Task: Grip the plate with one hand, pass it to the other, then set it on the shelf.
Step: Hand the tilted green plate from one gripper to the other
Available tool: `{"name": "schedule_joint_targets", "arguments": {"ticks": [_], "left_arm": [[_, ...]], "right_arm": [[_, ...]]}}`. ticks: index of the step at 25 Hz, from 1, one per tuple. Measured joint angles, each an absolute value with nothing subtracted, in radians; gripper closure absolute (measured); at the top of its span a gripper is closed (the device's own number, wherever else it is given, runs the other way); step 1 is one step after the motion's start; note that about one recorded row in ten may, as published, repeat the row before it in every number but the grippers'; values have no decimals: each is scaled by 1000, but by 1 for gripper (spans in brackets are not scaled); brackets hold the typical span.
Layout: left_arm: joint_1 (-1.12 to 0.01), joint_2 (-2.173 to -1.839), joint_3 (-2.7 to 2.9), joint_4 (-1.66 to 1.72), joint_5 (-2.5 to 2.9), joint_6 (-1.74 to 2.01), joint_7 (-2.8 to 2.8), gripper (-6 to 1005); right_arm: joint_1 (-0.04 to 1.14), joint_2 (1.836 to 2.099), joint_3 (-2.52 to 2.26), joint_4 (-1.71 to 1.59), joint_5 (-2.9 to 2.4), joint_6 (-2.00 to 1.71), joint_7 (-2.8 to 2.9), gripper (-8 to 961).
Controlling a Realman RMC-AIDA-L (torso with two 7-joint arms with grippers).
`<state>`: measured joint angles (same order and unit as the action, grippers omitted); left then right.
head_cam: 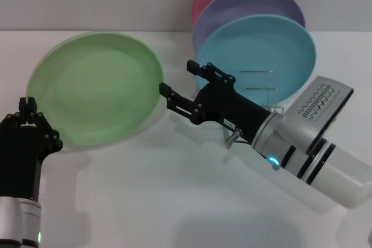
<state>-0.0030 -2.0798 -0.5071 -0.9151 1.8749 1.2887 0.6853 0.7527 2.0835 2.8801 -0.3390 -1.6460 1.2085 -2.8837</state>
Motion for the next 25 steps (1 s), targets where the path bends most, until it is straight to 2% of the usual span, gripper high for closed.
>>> {"name": "schedule_joint_targets", "arguments": {"ticks": [25], "left_arm": [[-6,-2080,-442,-972,1806,1336,759,970]], "right_arm": [[815,2091,2881,-342,-1617,1129,-2883,174]]}}
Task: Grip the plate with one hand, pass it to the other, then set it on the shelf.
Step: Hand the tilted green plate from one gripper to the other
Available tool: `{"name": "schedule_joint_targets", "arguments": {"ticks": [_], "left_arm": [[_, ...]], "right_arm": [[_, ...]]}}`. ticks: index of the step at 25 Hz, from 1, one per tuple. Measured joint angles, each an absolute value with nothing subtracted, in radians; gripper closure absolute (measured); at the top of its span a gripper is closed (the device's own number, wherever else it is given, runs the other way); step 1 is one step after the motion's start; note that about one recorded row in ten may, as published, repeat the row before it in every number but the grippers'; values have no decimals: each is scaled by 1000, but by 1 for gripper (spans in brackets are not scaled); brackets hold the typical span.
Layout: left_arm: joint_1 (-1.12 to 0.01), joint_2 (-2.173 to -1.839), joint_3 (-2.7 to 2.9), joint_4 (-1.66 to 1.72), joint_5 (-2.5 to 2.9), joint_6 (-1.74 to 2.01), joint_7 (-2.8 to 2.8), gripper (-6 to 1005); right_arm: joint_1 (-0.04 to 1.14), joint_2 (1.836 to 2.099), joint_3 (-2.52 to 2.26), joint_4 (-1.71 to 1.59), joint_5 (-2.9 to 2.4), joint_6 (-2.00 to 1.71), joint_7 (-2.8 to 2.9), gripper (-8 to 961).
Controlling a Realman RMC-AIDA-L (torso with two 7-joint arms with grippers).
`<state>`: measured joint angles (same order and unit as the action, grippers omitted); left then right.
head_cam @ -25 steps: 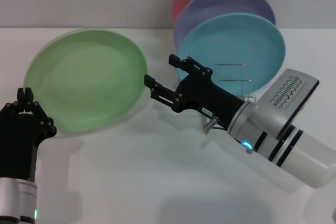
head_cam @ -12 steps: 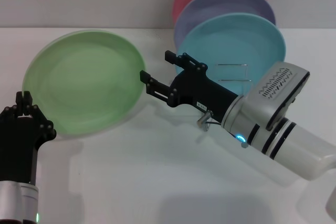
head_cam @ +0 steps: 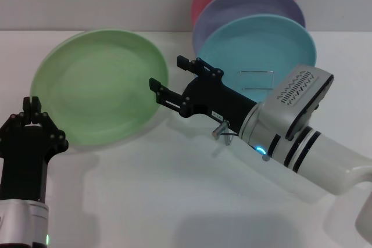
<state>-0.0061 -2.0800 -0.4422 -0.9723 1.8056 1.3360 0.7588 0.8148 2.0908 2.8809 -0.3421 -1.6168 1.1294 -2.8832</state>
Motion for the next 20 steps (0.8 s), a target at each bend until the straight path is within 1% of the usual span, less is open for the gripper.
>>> {"name": "schedule_joint_targets", "arguments": {"ticks": [7,18,20], "left_arm": [[-3,-2080,-433,-991,1806,1337,766,969],[-5,-2080,-438,-991,1805,1338,768,970],[-5,-2080,-438,-991,1805,1338,768,970]], "right_arm": [[819,2091,2881,-343,-1609,1126,-2883,174],[819,2091,2881,-344,-1606,1130,-2883,217],[819,2091,2881,-343,-1606,1131,-2883,277]]}}
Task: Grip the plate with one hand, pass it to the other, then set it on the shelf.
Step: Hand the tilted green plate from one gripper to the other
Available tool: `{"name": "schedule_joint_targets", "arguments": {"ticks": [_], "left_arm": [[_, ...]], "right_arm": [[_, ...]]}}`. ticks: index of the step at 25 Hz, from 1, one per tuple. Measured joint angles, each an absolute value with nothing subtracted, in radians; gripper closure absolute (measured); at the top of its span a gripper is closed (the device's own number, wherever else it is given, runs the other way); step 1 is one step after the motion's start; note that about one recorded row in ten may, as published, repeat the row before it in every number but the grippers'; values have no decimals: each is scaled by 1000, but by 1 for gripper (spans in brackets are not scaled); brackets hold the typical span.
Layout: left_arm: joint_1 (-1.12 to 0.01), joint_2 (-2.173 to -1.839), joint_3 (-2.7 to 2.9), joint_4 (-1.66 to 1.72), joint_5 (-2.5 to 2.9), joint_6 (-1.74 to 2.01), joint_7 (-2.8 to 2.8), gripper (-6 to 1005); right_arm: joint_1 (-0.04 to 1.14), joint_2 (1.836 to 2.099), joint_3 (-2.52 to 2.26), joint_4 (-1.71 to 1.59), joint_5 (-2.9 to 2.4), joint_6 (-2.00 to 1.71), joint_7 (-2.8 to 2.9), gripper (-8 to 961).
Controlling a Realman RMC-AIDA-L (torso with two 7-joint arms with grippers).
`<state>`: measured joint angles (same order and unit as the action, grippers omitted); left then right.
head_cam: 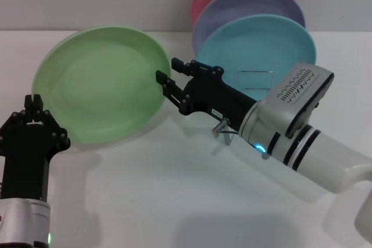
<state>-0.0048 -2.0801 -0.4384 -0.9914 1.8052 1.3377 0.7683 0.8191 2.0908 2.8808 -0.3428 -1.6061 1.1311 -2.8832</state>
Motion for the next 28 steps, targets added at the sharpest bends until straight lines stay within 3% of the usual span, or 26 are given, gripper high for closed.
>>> {"name": "schedule_joint_targets", "arguments": {"ticks": [4,6,12,16,28], "left_arm": [[-5,-2080,-439,-991,1805,1338,768,970],[-5,-2080,-439,-991,1804,1338,768,970],[-5,-2080,-434,-991,1798,1338,769,969],[-6,-2080,-433,-990,1798,1338,769,969],[-5,-2080,-433,-989,1798,1338,769,970]], "right_arm": [[819,2091,2881,-341,-1606,1131,-2883,398],[820,2091,2881,-341,-1606,1132,-2883,552],[820,2091,2881,-342,-1606,1132,-2884,595],[819,2091,2881,-344,-1606,1133,-2884,714],[819,2091,2881,-345,-1604,1131,-2884,753]]}}
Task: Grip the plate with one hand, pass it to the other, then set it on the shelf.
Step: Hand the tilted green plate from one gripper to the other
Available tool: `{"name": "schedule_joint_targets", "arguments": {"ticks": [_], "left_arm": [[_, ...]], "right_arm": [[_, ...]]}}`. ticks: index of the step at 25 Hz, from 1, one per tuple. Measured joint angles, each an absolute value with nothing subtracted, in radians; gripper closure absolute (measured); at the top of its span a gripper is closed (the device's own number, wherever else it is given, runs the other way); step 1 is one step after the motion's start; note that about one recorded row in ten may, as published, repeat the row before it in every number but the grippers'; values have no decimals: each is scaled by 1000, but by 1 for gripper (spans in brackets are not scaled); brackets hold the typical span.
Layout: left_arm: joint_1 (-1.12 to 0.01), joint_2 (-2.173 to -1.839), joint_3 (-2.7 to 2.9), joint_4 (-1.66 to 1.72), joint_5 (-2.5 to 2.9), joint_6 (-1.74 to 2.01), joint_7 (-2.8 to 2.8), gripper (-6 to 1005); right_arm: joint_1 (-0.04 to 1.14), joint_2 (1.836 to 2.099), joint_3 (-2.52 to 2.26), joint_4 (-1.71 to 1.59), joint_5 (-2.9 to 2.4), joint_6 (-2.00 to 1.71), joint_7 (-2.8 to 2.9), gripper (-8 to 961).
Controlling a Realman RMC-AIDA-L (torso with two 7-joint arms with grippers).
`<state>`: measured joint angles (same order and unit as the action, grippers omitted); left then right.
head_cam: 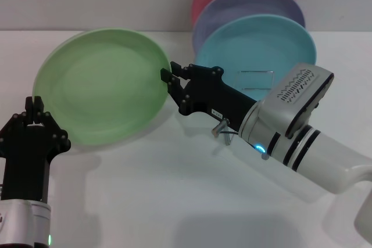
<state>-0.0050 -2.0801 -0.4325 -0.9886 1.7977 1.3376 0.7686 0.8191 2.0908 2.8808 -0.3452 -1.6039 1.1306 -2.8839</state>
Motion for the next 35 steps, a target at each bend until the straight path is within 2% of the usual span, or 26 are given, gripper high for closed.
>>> {"name": "schedule_joint_targets", "arguments": {"ticks": [11,18,35], "left_arm": [[-5,-2080,-433,-984,1798,1338,769,970],[-6,-2080,-433,-981,1798,1338,769,969],[-13,-2080,-433,-980,1798,1338,766,969]], "right_arm": [[824,2091,2881,-345,-1592,1128,-2884,787],[825,2091,2881,-346,-1592,1127,-2884,841],[827,2092,2881,-352,-1592,1127,-2884,855]]}}
